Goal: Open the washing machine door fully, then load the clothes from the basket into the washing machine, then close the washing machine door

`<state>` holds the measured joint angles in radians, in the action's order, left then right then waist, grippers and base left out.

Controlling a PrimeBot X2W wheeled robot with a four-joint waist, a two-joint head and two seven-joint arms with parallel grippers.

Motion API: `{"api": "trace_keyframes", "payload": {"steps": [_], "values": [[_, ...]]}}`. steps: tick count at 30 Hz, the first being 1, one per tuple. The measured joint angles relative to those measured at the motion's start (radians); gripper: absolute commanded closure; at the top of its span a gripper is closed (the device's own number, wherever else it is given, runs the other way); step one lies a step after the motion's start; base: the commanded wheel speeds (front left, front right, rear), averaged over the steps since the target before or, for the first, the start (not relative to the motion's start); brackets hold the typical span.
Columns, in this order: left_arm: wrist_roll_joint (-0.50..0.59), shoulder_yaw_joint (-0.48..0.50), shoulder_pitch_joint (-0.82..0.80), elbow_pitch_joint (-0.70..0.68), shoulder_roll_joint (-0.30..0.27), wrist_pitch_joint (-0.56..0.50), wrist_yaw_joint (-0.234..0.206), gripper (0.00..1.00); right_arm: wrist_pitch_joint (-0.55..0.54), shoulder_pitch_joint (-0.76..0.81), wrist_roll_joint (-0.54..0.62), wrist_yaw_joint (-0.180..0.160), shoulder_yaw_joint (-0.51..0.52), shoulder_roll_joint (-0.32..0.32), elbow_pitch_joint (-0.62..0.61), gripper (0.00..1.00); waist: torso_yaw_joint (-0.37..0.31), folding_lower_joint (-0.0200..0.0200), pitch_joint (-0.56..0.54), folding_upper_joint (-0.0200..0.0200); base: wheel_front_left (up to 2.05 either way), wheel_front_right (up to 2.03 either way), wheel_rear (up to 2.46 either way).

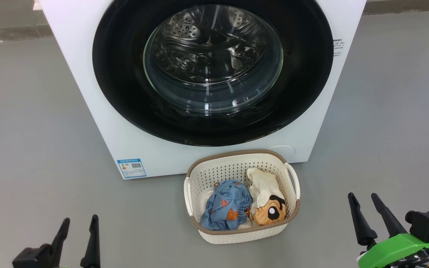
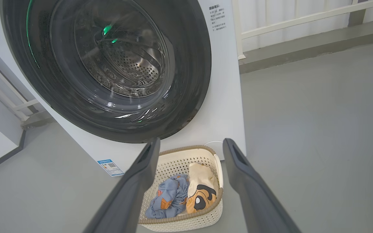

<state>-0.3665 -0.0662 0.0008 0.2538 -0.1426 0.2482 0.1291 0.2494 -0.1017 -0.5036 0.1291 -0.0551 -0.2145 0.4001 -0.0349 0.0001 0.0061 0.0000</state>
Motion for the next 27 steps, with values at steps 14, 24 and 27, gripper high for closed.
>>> {"api": "trace_keyframes", "payload": {"steps": [14,24,27], "values": [[0.064,0.012,0.000,0.007,0.001,0.000,0.000,0.00,0.000,0.000,0.001,0.000,0.001,0.000,-0.002,0.00,-0.004,0.0000,0.006,0.0000,0.07,0.07,-0.14],[0.080,0.025,0.000,0.009,0.002,0.000,0.000,0.00,0.000,0.000,0.002,0.000,0.003,0.000,-0.003,0.00,-0.003,0.0000,0.015,0.0000,0.79,0.79,-1.57],[0.080,0.025,-0.001,0.009,0.002,0.000,0.000,0.00,0.000,0.000,0.006,0.000,0.004,0.000,-0.003,0.00,-0.003,0.0000,0.018,0.0000,1.23,1.23,-2.45]]}}
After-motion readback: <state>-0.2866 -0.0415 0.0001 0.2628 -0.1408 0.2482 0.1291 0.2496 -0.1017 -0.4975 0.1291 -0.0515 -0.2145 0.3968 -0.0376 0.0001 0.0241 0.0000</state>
